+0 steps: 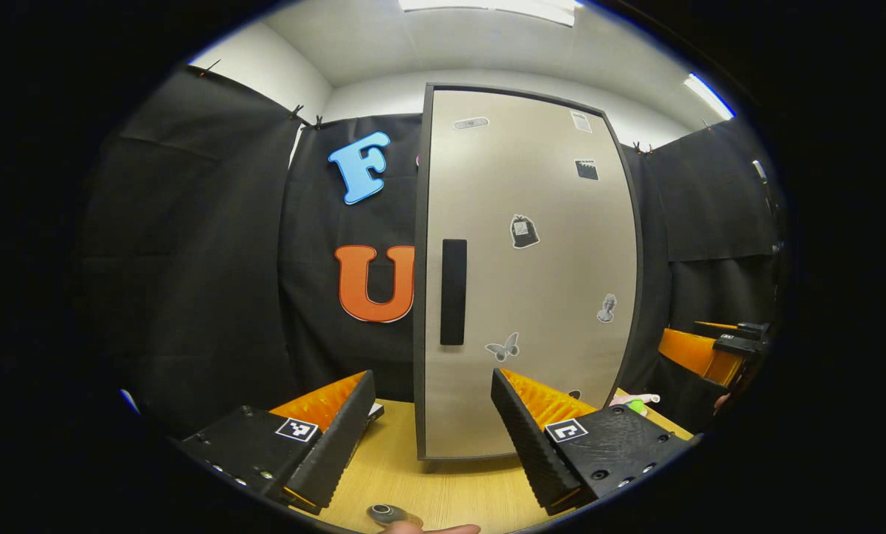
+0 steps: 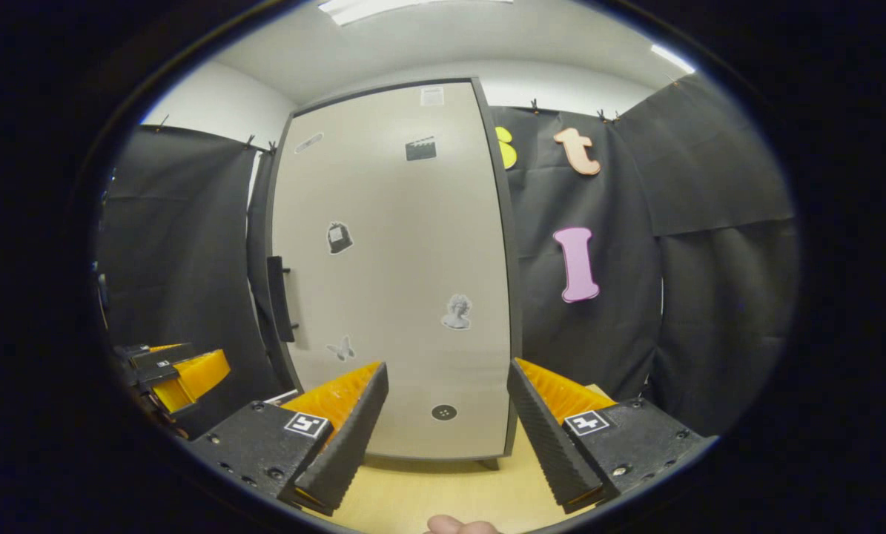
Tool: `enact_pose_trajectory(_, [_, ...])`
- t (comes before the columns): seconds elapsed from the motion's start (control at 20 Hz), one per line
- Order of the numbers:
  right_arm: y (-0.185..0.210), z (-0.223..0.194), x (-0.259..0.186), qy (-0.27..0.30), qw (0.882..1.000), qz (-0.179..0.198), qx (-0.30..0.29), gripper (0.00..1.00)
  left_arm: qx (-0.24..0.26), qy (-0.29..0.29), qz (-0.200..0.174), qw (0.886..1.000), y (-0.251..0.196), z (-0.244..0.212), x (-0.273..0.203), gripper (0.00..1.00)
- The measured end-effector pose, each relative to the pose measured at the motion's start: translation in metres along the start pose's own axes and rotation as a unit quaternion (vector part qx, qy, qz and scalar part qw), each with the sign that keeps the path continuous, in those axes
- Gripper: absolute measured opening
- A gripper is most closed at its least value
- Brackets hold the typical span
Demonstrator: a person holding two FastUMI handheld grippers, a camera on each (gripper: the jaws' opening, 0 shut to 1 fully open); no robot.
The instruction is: Open the cabinet door with the right hand, grasp the bottle in the cabinet with the left hand and place it on the coaster, then close the cabinet door with the right hand.
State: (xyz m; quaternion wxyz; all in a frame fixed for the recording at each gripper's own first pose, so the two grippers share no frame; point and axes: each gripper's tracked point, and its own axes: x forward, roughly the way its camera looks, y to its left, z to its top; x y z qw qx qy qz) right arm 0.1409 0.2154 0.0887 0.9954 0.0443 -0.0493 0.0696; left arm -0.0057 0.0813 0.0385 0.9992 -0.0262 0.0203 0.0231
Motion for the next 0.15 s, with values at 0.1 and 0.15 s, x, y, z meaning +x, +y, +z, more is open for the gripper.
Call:
enact_pose_trajectory(0.1, [0.0014,-0.0016,0.0002,0.004,1.000,0.001,0.003,1.00,-0.001,0.003,0.000,1.000,0.0015,-0.0019,-0.0014,0.95])
enact_pose_trajectory(0.15, [0.0021,-0.0024,-0.0005,0.004,1.000,0.000,0.004,1.00,-0.001,0.002,0.000,1.000,0.0013,-0.0018,-0.0019,0.95])
